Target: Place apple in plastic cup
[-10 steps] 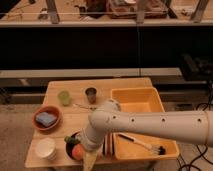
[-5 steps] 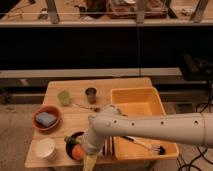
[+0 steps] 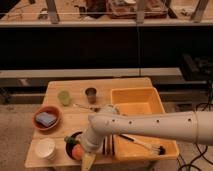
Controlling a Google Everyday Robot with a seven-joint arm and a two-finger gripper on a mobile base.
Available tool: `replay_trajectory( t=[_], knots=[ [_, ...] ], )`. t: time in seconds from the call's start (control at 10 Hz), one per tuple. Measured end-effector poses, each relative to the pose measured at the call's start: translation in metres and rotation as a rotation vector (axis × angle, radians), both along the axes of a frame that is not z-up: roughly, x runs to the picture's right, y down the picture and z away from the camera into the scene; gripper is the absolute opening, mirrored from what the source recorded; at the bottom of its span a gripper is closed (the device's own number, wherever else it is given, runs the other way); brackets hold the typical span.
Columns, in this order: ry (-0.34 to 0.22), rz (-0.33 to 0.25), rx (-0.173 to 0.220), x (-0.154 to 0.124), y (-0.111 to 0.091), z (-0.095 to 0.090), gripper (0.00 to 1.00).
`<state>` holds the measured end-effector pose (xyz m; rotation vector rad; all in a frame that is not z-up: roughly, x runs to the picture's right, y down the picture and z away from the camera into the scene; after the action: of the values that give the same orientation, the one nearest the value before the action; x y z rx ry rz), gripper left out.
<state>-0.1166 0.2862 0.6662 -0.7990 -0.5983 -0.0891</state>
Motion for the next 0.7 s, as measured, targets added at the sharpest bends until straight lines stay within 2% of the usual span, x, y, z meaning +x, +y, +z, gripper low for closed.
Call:
replay_trajectory(
  t=[0.4,0.6,0.7],
  knots=[
    [0.008,-0.008,-0.002,-0.005,-0.002,0.015,0.78],
    [0.01,-0.015,-0.008,-0.008,-0.002,0.022,0.61],
    [0.01,-0.015,-0.012,-0.008,-0.002,0.024,0.58]
  ],
)
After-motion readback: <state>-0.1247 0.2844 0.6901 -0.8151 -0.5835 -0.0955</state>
